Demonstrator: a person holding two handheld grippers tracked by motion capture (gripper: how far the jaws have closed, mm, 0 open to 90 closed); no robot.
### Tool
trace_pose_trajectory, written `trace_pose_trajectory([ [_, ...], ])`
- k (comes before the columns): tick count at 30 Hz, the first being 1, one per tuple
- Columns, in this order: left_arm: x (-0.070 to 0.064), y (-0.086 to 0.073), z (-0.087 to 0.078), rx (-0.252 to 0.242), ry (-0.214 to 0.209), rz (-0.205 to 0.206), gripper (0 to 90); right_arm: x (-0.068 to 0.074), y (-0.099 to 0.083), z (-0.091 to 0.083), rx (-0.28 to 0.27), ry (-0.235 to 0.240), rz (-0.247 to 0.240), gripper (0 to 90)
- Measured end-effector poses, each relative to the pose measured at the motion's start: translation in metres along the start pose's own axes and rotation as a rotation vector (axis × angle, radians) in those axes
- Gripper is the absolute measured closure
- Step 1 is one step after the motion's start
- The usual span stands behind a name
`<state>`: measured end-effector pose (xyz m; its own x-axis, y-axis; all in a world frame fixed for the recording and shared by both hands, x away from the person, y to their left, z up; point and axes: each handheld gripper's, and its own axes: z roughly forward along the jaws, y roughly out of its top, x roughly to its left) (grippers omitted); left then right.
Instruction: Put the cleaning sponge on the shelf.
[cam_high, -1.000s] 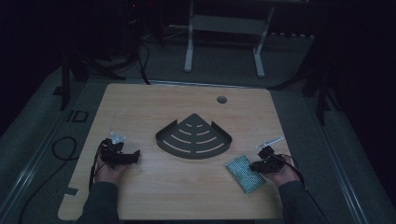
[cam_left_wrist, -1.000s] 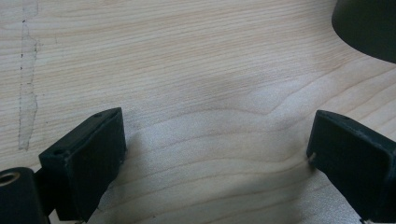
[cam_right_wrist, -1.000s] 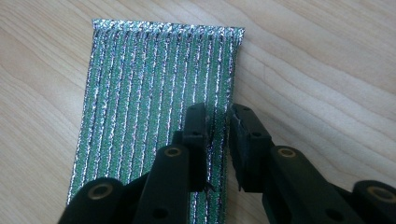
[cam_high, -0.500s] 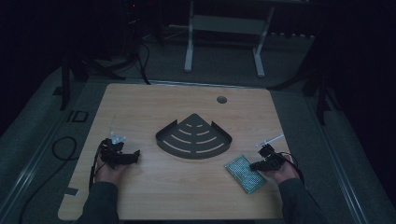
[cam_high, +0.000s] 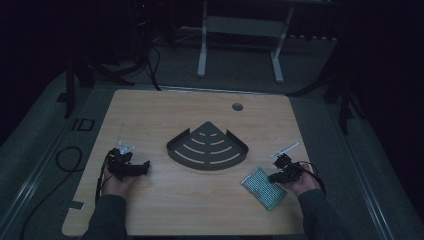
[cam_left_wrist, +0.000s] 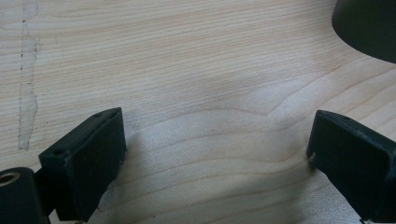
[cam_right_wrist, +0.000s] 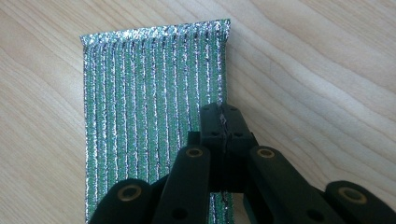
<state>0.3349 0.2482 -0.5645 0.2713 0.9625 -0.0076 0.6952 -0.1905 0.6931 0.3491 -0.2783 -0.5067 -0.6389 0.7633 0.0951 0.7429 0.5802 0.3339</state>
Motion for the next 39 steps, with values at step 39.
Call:
trace_pose_trajectory([
  [39,0.0,0.0,0.0,0.0,0.0,0.001,4.8,-0.007,0.028,-0.058,-0.131,-0.047,-0.017,89.6],
])
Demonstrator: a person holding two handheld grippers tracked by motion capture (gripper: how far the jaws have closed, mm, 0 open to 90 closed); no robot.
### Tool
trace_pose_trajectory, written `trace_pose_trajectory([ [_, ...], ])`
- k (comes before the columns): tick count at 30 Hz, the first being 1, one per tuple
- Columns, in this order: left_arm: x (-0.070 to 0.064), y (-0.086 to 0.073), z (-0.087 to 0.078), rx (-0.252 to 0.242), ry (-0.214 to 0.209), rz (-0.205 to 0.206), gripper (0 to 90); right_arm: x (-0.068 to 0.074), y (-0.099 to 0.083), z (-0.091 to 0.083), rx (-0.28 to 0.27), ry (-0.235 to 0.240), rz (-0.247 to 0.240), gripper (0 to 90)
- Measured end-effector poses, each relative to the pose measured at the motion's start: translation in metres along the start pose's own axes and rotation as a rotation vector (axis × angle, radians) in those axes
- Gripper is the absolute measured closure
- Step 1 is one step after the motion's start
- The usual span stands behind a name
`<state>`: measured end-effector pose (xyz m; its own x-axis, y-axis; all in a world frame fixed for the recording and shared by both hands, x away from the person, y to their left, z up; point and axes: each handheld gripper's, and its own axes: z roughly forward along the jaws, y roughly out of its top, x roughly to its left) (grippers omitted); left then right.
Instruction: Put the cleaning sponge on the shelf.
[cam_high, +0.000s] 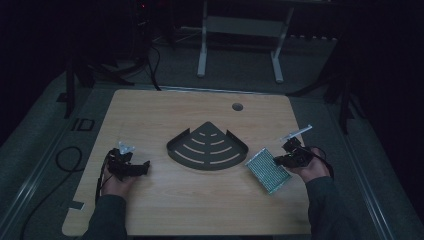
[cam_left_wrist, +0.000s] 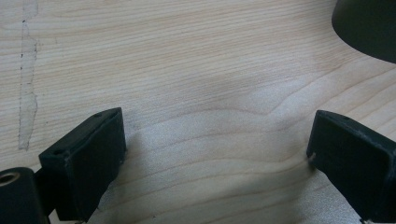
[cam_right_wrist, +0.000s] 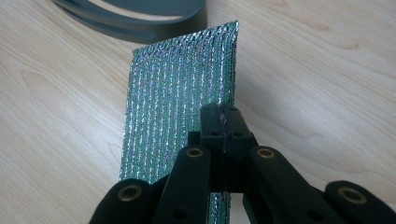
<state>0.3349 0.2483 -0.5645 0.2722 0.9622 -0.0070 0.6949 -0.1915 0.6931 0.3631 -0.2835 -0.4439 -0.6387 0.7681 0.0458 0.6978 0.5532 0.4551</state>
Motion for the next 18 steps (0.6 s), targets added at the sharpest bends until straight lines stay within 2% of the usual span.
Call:
trace_pose_trajectory([
  [18,0.0,0.0,0.0,-0.001,0.0,-0.002,4.8,0.011,0.029,-0.003,-0.04,0.005,-0.042,89.6],
])
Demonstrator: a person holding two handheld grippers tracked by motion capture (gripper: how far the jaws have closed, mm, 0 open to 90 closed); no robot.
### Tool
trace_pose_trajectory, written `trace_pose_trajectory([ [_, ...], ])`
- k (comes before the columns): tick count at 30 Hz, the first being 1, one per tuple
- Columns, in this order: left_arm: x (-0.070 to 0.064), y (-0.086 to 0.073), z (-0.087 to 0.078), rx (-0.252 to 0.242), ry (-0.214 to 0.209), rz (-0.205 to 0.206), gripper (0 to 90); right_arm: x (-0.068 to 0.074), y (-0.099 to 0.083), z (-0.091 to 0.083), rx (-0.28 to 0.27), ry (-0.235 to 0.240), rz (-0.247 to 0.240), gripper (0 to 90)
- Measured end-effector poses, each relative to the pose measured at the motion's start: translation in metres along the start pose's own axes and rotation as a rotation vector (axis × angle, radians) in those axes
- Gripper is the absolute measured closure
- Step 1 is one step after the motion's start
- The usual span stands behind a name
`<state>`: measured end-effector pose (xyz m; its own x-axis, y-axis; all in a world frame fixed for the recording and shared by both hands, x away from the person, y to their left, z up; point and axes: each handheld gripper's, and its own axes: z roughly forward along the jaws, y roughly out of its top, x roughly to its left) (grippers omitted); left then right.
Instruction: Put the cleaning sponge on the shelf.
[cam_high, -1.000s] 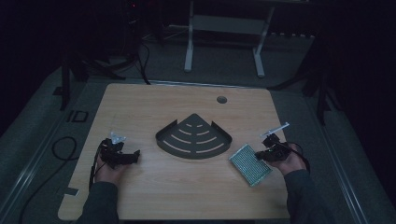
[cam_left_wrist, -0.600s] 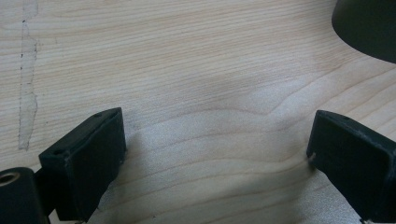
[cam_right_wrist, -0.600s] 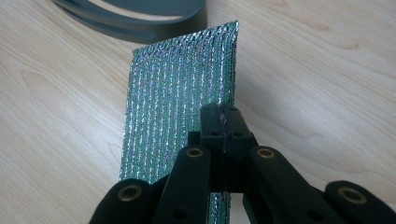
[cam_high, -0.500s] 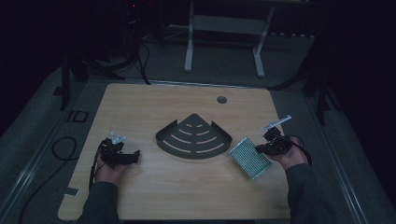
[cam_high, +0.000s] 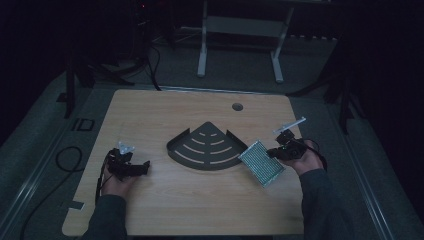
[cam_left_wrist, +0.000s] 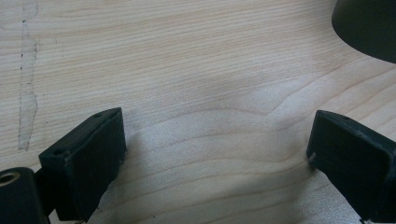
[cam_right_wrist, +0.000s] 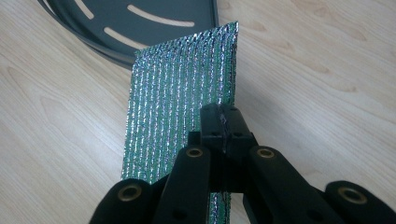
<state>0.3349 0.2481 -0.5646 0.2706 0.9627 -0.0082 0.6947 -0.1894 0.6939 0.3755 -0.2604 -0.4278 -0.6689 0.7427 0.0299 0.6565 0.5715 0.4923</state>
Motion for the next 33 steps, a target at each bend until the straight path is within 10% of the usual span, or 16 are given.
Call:
trace_pose_trajectory([
  [33,0.0,0.0,0.0,0.001,0.0,0.001,4.8,-0.003,0.039,0.011,-0.038,-0.005,-0.02,89.6],
])
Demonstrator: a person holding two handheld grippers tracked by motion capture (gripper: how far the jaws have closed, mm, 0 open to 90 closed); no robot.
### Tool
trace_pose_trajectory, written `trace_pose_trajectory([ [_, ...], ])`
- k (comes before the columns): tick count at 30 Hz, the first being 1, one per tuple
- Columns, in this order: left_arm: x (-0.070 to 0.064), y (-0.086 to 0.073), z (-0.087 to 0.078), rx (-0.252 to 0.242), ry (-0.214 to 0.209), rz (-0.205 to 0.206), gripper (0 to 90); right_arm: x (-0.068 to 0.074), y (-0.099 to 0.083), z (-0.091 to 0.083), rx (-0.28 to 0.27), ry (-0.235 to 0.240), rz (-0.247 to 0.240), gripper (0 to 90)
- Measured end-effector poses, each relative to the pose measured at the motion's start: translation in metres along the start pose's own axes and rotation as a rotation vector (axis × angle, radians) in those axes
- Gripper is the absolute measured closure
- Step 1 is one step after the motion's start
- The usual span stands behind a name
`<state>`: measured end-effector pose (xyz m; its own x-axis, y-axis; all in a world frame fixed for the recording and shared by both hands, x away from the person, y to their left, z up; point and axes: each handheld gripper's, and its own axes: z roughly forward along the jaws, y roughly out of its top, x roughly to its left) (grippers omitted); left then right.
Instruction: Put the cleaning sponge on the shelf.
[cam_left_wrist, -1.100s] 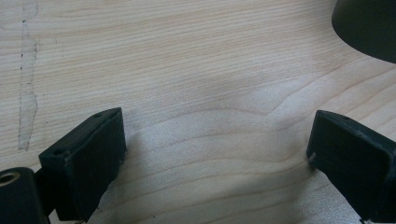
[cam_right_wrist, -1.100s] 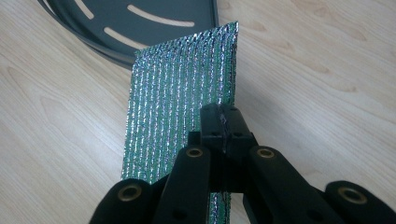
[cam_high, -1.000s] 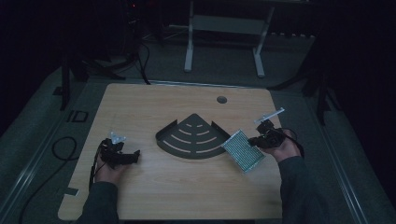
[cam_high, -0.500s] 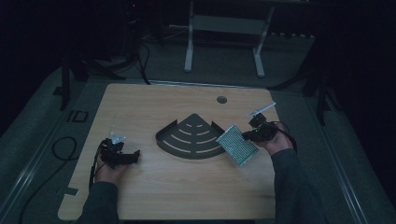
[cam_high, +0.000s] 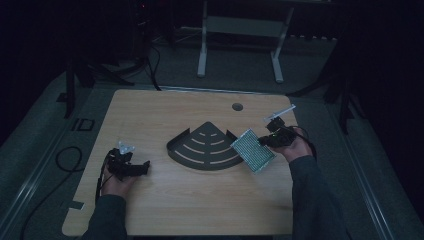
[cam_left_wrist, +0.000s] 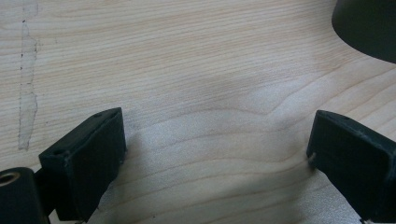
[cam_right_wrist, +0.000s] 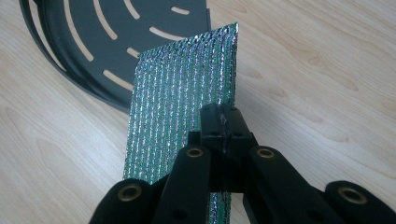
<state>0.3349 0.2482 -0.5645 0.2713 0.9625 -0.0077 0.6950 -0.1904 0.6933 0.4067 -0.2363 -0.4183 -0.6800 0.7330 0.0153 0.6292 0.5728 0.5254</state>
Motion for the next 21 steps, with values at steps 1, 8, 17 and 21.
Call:
trace_pose_trajectory([
  [1,0.0,0.0,0.0,-0.001,0.0,-0.001,4.8,0.0,0.001,0.0,-0.001,-0.001,0.005,89.6],
  [8,0.0,0.0,0.0,0.002,0.0,0.002,4.8,0.0,0.008,0.001,-0.017,-0.003,0.003,89.6],
  [17,0.0,0.0,0.0,0.0,0.001,0.003,4.8,0.0,0.015,0.004,-0.027,0.0,-0.004,89.6],
  [21,0.0,0.0,0.0,0.0,0.001,0.002,4.8,0.0,0.017,0.006,-0.03,-0.001,0.0,89.6],
])
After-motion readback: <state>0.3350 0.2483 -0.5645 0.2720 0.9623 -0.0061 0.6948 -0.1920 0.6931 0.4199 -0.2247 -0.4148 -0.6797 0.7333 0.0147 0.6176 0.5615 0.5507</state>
